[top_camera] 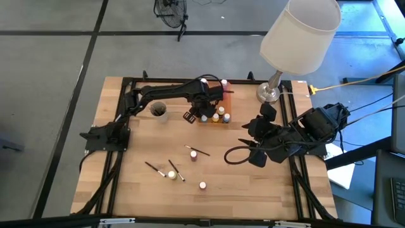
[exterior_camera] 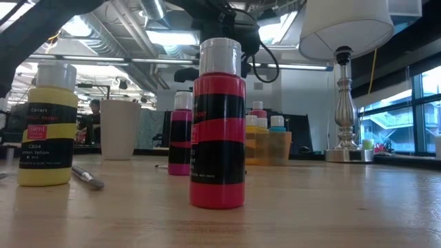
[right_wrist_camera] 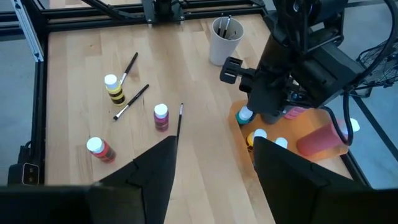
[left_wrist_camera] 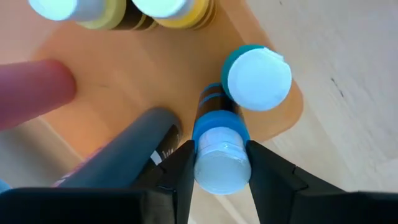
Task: Pick & Place Paint Supplies
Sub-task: Put the small blue paint bottle into the orange bin
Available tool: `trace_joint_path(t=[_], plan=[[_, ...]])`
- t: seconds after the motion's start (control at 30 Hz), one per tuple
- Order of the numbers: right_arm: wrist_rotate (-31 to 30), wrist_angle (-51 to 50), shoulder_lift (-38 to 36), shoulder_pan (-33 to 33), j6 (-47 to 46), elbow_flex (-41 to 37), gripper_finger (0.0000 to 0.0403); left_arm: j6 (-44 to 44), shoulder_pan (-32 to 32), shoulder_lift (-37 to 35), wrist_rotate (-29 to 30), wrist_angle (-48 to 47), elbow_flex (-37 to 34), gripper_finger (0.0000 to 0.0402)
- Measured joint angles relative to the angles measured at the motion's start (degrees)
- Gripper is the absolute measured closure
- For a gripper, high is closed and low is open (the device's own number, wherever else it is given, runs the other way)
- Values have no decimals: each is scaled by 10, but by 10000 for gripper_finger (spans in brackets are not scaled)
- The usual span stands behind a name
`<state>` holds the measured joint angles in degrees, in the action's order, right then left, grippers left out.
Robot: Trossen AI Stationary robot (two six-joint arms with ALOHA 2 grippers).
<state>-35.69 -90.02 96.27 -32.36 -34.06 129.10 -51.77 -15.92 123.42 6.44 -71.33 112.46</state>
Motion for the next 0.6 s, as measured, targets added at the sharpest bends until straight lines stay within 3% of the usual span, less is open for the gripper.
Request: trace_joint_path(t=[0.17,0.4,0.6], plan=[[2,0,0,0,0,0,186,0,0,0,-6,6,0,255],[4,0,0,0,0,0,186,0,0,0,1,11,0,273],[4,0,0,0,1,0,186,20,5,0,72,9,0,282]])
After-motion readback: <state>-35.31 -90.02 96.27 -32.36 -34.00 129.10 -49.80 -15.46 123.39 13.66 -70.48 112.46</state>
